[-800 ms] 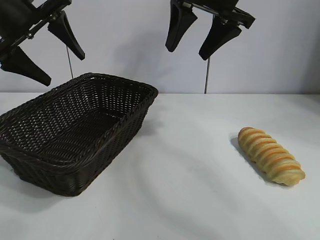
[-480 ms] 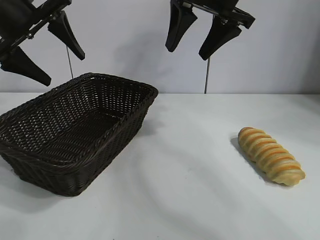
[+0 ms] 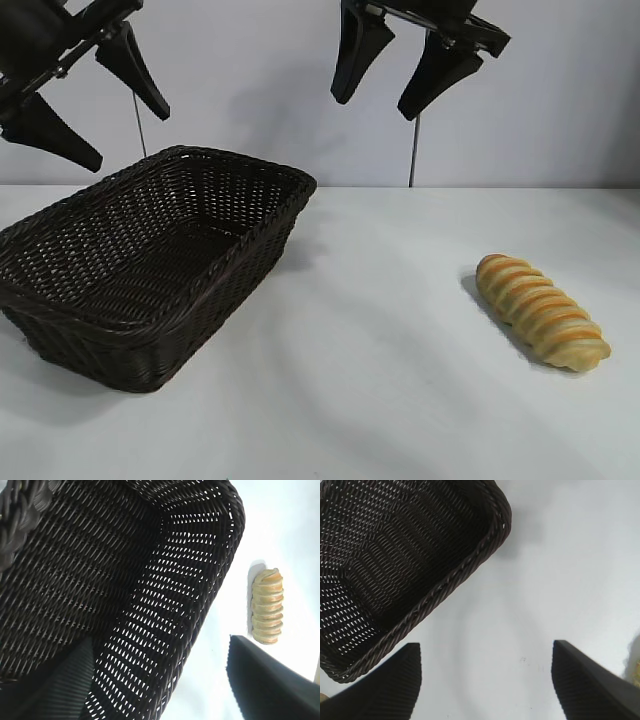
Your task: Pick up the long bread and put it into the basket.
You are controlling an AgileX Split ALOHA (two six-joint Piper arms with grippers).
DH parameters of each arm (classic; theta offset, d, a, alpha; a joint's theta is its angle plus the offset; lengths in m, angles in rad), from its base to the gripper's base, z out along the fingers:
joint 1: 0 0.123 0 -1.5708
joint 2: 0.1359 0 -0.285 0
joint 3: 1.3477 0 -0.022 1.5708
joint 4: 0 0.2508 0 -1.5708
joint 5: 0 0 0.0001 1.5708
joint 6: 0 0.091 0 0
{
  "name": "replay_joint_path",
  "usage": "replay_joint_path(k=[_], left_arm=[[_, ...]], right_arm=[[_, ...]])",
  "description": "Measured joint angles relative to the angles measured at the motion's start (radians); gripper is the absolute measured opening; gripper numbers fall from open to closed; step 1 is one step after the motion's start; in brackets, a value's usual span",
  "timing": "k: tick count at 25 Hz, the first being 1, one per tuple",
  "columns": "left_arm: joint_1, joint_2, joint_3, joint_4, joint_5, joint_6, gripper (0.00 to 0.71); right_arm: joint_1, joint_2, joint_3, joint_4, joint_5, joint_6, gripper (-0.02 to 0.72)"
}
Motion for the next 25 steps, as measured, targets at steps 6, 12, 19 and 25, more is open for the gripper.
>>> replay_joint_path(k=[6, 12, 19, 25], left_arm=[[0.000, 0.000, 0.000, 0.000, -0.003, 0.000, 0.540], [0.000, 0.000, 0.000, 0.000, -0.015, 0.000, 0.540], [0.000, -0.019, 0.000, -0.001, -0.025, -0.003, 0.540], [0.000, -0.110, 0.016, 0.026, 0.019, -0.027, 0.540]], right_arm=[[0.000, 0.000, 0.000, 0.000, 0.000, 0.000, 0.526], [0.000, 0.000, 0.000, 0.000, 0.000, 0.000, 0.526], [0.000, 0.000, 0.000, -0.003, 0.000, 0.000, 0.526], [0.000, 0.000, 0.000, -0.003, 0.000, 0.000, 0.526]])
